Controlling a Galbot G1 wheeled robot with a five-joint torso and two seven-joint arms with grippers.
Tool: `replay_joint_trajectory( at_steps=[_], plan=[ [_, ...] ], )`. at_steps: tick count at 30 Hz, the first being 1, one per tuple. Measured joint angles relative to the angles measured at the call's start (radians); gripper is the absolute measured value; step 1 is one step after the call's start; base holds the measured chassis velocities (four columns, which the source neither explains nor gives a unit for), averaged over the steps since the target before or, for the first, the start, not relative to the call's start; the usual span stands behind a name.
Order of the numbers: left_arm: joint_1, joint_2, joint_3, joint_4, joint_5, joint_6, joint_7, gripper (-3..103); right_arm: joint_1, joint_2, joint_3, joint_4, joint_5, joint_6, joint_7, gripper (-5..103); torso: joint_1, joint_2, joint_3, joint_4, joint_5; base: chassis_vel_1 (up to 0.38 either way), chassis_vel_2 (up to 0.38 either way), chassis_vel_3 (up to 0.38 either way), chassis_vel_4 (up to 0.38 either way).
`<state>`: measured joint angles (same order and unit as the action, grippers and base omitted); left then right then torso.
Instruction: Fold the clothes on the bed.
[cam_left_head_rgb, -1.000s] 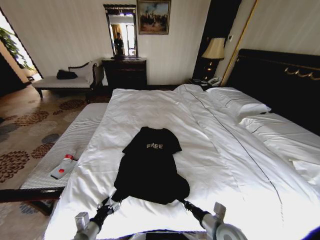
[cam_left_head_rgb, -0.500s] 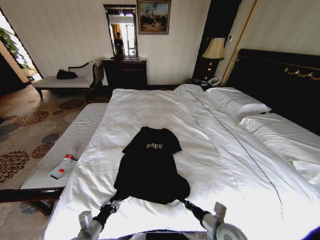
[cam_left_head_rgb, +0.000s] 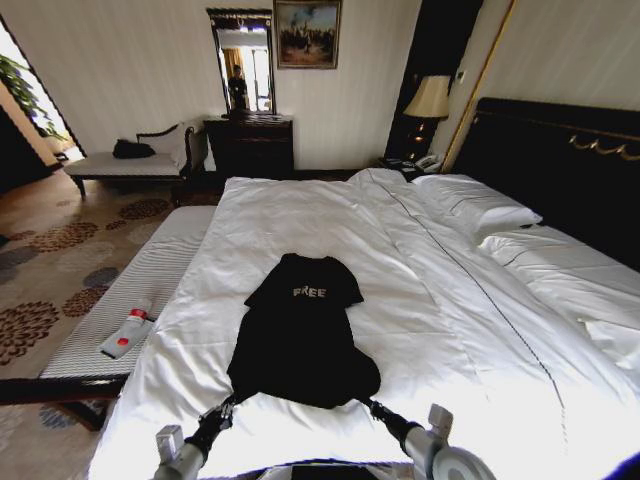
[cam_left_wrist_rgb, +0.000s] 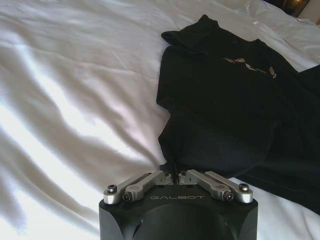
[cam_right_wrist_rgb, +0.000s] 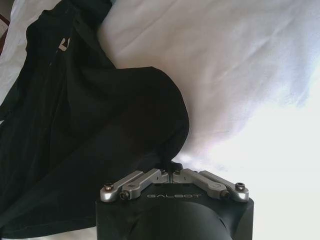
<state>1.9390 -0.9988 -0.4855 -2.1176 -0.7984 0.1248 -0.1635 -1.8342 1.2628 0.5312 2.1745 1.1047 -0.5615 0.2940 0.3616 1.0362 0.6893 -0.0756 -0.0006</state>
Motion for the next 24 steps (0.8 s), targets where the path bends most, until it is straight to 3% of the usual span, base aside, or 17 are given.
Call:
replay_joint_trajectory(
  at_steps=[4, 6, 10, 24],
  plan=[
    [0.004, -0.012, -0.016, -0.008, -0.002, -0.004, -0.008, 2, -0.012, -0.002, 0.009, 0.02, -0.009, -0.002, 0.005, 0, 0.0, 0.0, 0.0, 0.0002, 0.0, 0.0, 0.0, 0.0, 0.0],
    [0.018, -0.023, -0.046, -0.038, -0.02, -0.004, -0.026, 2, -0.048, -0.013, 0.023, 0.052, -0.077, -0.026, 0.01, 0, 0.0, 0.0, 0.0, -0.0003, 0.0, 0.0, 0.0, 0.0, 0.0],
    [0.079, -0.036, -0.09, -0.083, -0.027, -0.014, -0.031, 2, -0.104, -0.039, 0.039, 0.109, -0.113, -0.064, 0.029, 0, 0.0, 0.0, 0.0, -0.0001, 0.0002, 0.0, 0.0, 0.0, 0.0],
    [0.277, -0.079, -0.195, -0.125, 0.035, -0.088, -0.031, 2, -0.184, -0.095, 0.093, 0.18, -0.125, -0.119, 0.069, 0, 0.0, 0.0, 0.0, 0.0, 0.0, 0.0, 0.0, 0.0, 0.0]
  ],
)
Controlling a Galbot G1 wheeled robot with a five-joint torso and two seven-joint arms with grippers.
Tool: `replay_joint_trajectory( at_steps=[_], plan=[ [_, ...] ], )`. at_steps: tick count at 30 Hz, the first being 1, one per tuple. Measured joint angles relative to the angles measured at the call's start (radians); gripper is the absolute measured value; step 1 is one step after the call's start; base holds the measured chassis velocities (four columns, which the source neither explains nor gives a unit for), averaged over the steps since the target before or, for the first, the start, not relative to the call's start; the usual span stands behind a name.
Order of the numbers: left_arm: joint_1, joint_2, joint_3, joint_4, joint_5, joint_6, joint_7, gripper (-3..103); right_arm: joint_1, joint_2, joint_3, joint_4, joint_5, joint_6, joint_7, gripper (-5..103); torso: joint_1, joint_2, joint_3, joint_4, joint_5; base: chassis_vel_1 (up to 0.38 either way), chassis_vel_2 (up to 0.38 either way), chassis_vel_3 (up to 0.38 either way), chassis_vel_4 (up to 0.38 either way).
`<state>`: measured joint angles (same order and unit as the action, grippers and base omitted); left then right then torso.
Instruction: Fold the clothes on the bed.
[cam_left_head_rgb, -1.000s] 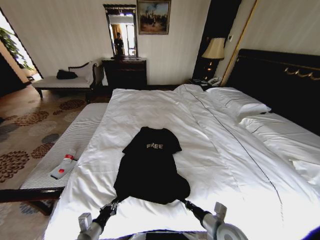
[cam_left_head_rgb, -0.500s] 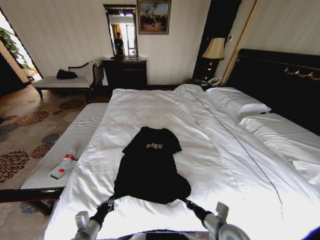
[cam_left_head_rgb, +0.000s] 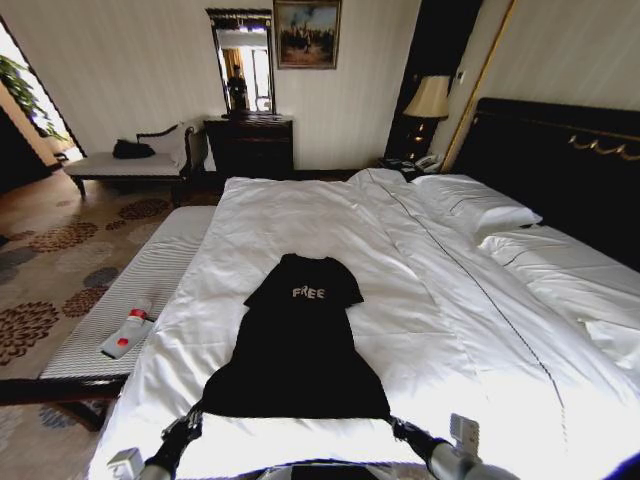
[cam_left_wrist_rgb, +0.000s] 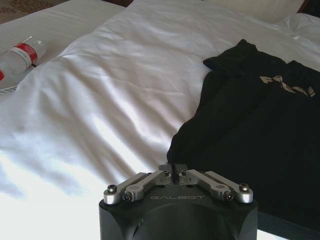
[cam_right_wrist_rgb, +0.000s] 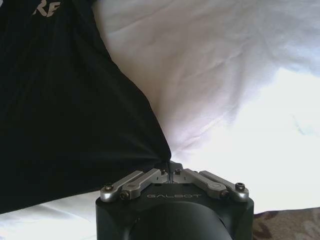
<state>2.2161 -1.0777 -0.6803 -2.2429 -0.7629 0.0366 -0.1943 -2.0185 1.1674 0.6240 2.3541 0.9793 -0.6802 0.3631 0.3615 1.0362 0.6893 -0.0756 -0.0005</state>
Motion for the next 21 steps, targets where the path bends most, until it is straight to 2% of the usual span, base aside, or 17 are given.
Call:
replay_joint_trajectory(
  at_steps=[6, 14, 21],
  plan=[
    [0.044, -0.008, 0.019, 0.012, 0.041, -0.053, 0.001, 2, -0.031, -0.006, -0.011, 0.009, -0.037, -0.006, -0.001, 0, 0.0, 0.0, 0.0, -0.0001, -0.0002, 0.0, 0.0, 0.0, 0.0],
    [0.102, -0.014, 0.033, 0.036, 0.064, -0.12, 0.001, 2, -0.043, 0.028, -0.072, 0.0, -0.1, -0.002, -0.002, 0, 0.0, 0.0, 0.0, 0.0, -0.0001, 0.0, 0.0, 0.0, 0.0],
    [0.085, -0.018, 0.06, 0.056, 0.083, -0.128, -0.008, 2, -0.034, 0.031, -0.091, -0.019, -0.12, 0.01, -0.002, 0, 0.0, 0.0, 0.0, 0.0002, 0.0, 0.0, 0.0, 0.0, 0.0]
  ],
)
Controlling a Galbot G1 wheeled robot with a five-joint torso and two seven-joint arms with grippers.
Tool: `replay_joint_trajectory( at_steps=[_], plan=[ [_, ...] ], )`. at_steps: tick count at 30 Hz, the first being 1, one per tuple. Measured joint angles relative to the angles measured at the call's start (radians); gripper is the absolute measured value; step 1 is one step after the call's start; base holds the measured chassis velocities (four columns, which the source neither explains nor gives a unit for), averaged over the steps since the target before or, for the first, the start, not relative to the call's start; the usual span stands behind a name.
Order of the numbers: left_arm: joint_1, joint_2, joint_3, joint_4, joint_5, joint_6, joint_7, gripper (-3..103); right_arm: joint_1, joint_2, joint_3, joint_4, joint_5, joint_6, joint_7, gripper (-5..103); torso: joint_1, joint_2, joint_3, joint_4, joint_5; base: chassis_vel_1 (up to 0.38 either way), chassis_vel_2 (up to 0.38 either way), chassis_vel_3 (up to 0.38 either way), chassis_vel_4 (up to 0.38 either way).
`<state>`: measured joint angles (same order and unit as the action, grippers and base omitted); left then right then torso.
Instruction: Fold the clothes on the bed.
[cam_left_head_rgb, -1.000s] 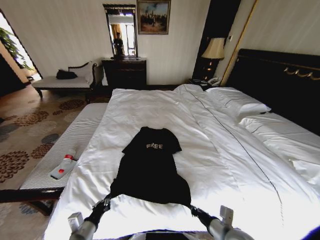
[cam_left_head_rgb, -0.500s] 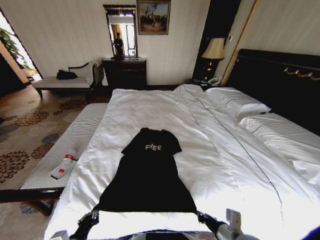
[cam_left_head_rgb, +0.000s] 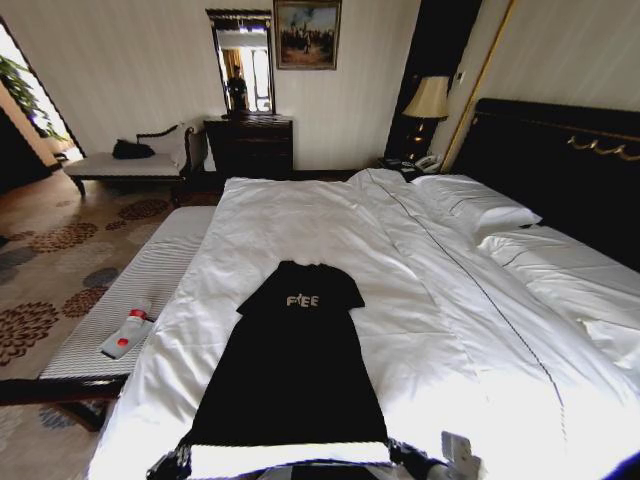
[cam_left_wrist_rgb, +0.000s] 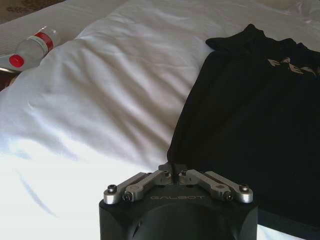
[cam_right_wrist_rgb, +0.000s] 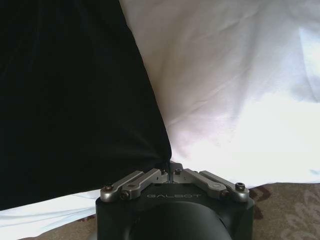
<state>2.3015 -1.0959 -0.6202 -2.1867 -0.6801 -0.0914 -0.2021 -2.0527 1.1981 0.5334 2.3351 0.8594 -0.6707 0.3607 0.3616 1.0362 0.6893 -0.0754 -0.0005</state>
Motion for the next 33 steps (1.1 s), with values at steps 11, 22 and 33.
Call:
replay_joint_trajectory(
  at_steps=[11, 22, 33],
  plan=[
    [-0.027, 0.001, -0.014, 0.004, 0.017, 0.022, -0.051, 24, 0.001, -0.015, 0.018, 0.004, -0.019, 0.028, 0.024, 13, 0.0, 0.0, 0.0, -0.0002, 0.0, 0.0, 0.0, 0.0, 0.0],
    [-0.114, -0.016, -0.076, -0.122, 0.057, 0.049, -0.067, 68, 0.242, -0.21, 0.245, 0.068, 0.373, 0.045, 0.133, 56, 0.0, 0.0, 0.0, 0.0, 0.0003, 0.0, 0.0, 0.0, 0.0],
    [-0.304, 0.037, -0.028, -0.138, 0.104, 0.161, -0.128, 100, 0.81, -0.316, 0.14, -0.247, 0.973, -0.03, 0.275, 93, 0.0, 0.0, 0.0, -0.0005, 0.0002, 0.0, 0.0, 0.0, 0.0]
  ],
)
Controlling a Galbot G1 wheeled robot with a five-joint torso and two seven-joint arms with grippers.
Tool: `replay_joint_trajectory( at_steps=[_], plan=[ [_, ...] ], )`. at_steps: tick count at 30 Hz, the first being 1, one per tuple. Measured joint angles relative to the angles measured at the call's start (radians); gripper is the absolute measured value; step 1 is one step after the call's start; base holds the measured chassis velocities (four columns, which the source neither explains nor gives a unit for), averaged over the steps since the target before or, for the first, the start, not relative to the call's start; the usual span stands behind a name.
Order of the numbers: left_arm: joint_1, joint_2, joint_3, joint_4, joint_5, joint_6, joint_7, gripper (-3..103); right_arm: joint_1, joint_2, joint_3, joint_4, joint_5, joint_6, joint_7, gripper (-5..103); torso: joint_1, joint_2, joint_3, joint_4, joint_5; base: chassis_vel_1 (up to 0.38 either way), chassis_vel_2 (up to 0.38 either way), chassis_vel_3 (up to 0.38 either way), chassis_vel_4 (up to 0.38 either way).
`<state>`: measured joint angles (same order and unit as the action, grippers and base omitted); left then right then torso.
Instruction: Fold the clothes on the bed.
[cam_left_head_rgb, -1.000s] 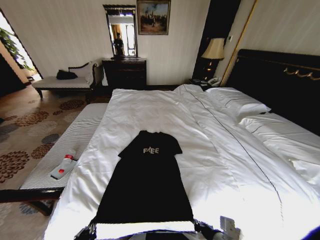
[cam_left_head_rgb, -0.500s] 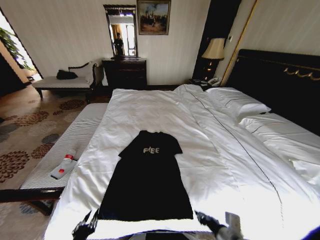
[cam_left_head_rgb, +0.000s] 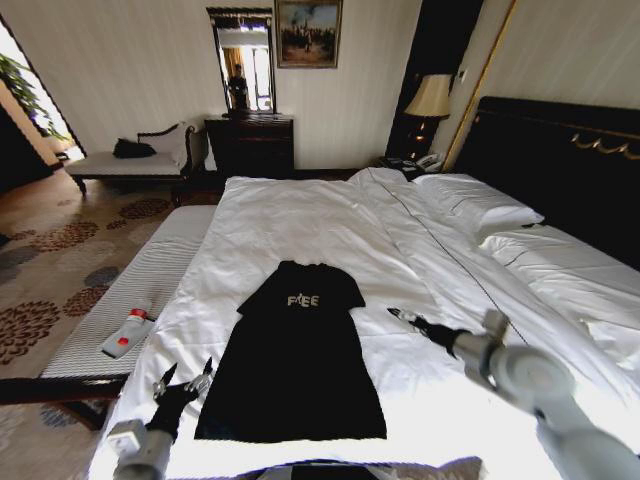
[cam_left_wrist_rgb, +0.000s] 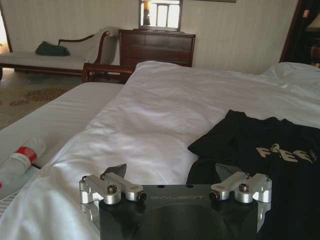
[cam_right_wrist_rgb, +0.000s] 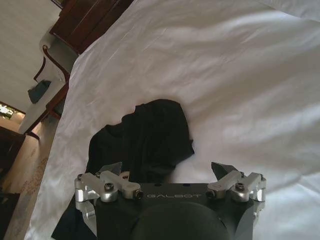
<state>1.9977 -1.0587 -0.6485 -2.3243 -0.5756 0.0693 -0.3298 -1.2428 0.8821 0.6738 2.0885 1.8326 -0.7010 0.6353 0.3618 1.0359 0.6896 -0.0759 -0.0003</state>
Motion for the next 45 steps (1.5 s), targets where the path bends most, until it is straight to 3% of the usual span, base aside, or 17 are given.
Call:
replay_joint_trajectory(
  at_steps=[3, 9, 23, 33, 36, 37, 39, 45],
  plan=[
    [-0.026, 0.018, 0.017, 0.04, 0.03, -0.01, 0.022, 100, 0.115, 0.019, -0.074, -0.11, -0.001, -0.005, 0.007, 99, 0.0, 0.0, 0.0, 0.0007, -0.0002, 0.0, 0.0, 0.0, 0.0],
    [-0.046, 0.049, 0.034, 0.098, 0.036, -0.039, 0.06, 100, 0.267, 0.095, -0.153, -0.292, -0.008, -0.013, 0.005, 100, 0.0, 0.0, 0.0, 0.0002, -0.0004, 0.0, 0.0, 0.0, 0.0],
    [-0.027, 0.057, 0.014, 0.086, 0.02, -0.042, 0.063, 100, 0.36, 0.22, -0.234, -0.52, -0.146, -0.013, -0.051, 100, 0.0, 0.0, 0.0, 0.0002, -0.0003, 0.0, 0.0, 0.0, 0.0],
    [-0.022, 0.05, 0.005, 0.081, 0.019, -0.04, 0.062, 100, 0.385, 0.26, -0.239, -0.545, -0.153, -0.01, -0.049, 101, 0.0, 0.0, 0.0, 0.0003, -0.0003, 0.0, 0.0, 0.0, 0.0],
    [-0.02, 0.048, 0.002, 0.079, 0.018, -0.04, 0.061, 100, 0.382, 0.272, -0.241, -0.544, -0.156, -0.01, -0.047, 93, 0.0, 0.0, 0.0, 0.0001, -0.0004, 0.0, 0.0, 0.0, 0.0],
    [-0.017, 0.047, -0.001, 0.076, 0.018, -0.04, 0.06, 100, 0.383, 0.282, -0.242, -0.551, -0.162, -0.01, -0.047, 82, 0.0, 0.0, 0.0, 0.0003, -0.0004, 0.0, 0.0, 0.0, 0.0],
    [-0.015, 0.047, -0.004, 0.074, 0.018, -0.04, 0.059, 100, 0.384, 0.286, -0.242, -0.554, -0.166, -0.01, -0.046, 82, 0.0, 0.0, 0.0, 0.0004, -0.0004, 0.0, 0.0, 0.0, 0.0],
    [-0.007, 0.049, -0.028, 0.069, 0.008, -0.04, 0.059, 100, 0.383, 0.302, -0.242, -0.556, -0.181, -0.01, -0.047, 60, 0.0, 0.0, 0.0, 0.0003, -0.0002, 0.0, 0.0, 0.0, 0.0]
  ],
)
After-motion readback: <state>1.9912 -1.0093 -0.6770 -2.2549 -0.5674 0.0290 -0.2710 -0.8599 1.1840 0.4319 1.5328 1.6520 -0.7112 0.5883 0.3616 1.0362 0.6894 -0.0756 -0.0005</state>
